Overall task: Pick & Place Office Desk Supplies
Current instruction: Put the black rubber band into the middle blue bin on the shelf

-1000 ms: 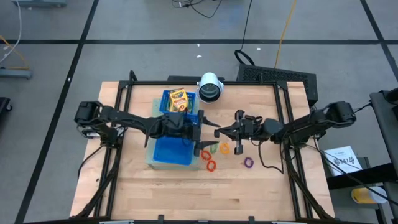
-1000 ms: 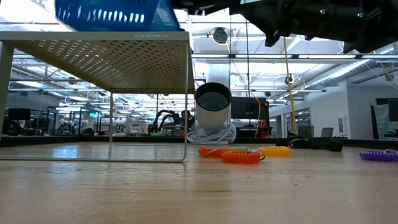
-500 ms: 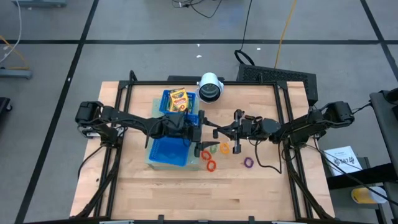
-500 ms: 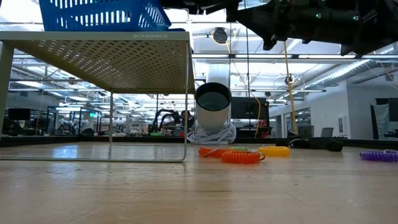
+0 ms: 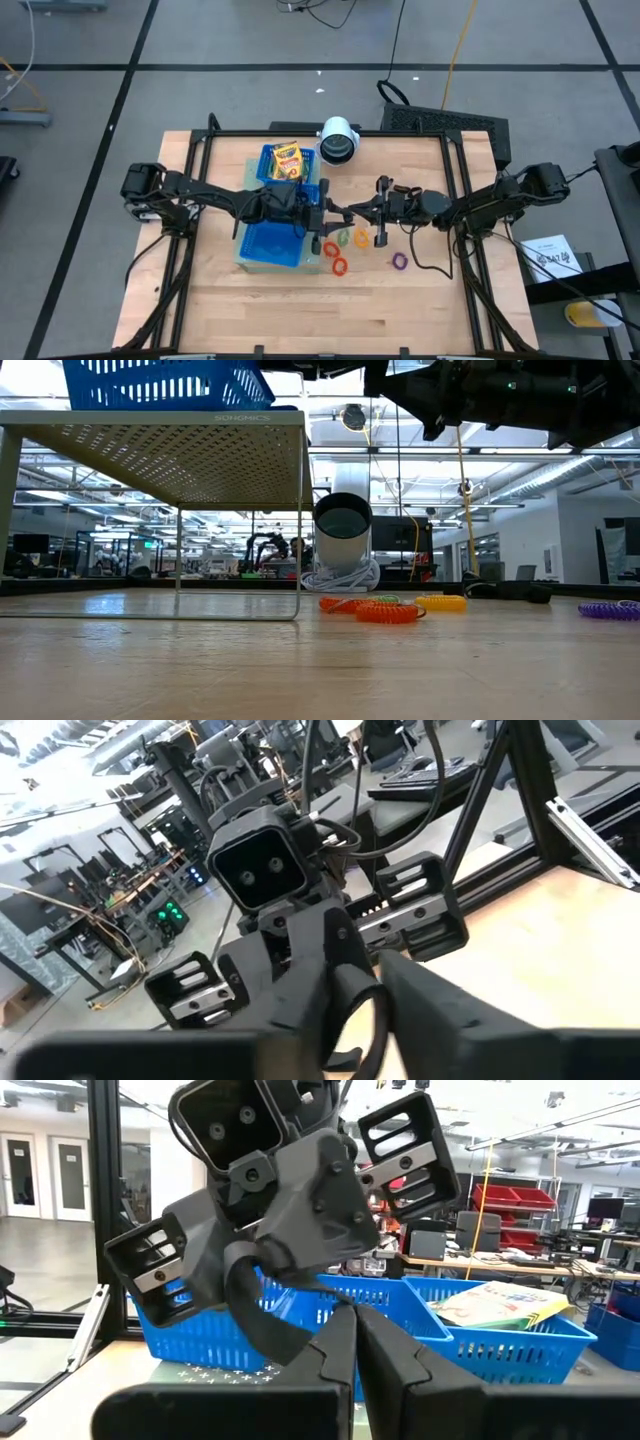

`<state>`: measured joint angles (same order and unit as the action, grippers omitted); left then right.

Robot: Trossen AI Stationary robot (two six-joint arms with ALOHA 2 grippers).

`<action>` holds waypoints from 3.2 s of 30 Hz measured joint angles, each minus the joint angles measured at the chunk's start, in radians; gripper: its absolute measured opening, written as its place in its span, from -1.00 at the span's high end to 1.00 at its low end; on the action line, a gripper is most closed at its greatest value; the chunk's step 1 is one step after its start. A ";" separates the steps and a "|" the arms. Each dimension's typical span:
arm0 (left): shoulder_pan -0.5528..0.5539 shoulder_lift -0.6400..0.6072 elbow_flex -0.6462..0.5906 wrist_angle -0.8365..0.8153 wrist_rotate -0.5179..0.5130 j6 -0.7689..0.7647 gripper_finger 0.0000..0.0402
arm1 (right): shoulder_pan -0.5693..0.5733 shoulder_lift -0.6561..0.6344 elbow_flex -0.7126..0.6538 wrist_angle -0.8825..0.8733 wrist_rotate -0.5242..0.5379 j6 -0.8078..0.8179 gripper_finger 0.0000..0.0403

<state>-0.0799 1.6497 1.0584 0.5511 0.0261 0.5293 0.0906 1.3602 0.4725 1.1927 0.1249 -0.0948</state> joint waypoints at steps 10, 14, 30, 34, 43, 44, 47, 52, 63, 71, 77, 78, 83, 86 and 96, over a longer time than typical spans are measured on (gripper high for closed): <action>0.001 -0.020 -0.002 0.035 -0.013 -0.071 0.91 | 0.000 -0.001 0.000 0.002 -0.003 0.000 1.00; -0.001 -0.088 -0.002 -0.005 -0.012 -0.071 0.84 | 0.001 -0.021 0.000 -0.011 0.000 0.000 0.97; 0.002 -0.473 -0.001 -0.732 -0.083 -0.365 0.95 | 0.001 -0.340 -0.139 -0.201 0.004 0.091 0.62; 0.002 -0.510 -0.001 -0.836 -0.084 -0.434 0.92 | 0.001 -0.390 -0.176 -0.197 0.004 0.091 0.62; 0.042 -0.655 -0.134 -0.760 -0.035 -0.466 0.93 | 0.001 -0.438 -0.209 -0.205 0.004 0.113 0.65; 0.054 -0.676 -0.165 -0.730 -0.032 -0.472 0.93 | 0.001 -0.438 -0.209 -0.203 0.004 0.113 0.65; 0.096 -0.730 -0.255 -0.650 0.004 -0.513 0.97 | 0.001 -0.437 -0.209 -0.205 0.004 0.112 0.65; 0.131 -0.755 -0.352 -0.466 0.027 -0.662 0.89 | 0.001 -0.437 -0.209 -0.211 0.004 0.113 0.65; 0.130 -0.681 -0.361 -0.422 0.017 -0.718 0.84 | 0.001 -0.436 -0.209 -0.230 0.004 0.113 0.65; 0.130 -0.662 -0.361 -0.411 0.017 -0.770 0.59 | 0.001 -0.436 -0.208 -0.241 0.004 0.113 0.65; 0.130 -0.663 -0.361 -0.412 0.015 -0.779 0.12 | 0.001 -0.436 -0.208 -0.243 0.004 0.114 0.65; 0.130 -0.663 -0.361 -0.412 0.009 -0.779 0.04 | 0.001 -0.436 -0.208 -0.243 0.004 0.113 0.65; 0.132 -0.663 -0.361 -0.403 -0.012 -0.716 -0.27 | 0.001 -0.436 -0.208 -0.247 0.004 0.113 0.65; 0.132 -0.681 -0.361 -0.382 -0.034 -0.671 -0.38 | 0.001 -0.436 -0.208 -0.249 0.004 0.114 0.65; 0.132 -0.822 -0.357 -0.462 -0.136 -0.608 -0.46 | 0.001 -0.436 -0.208 -0.249 0.002 0.135 0.65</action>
<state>0.0521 0.8275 0.7010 0.0891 -0.1102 -0.0788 0.0914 0.9241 0.2646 0.9436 0.1272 0.0406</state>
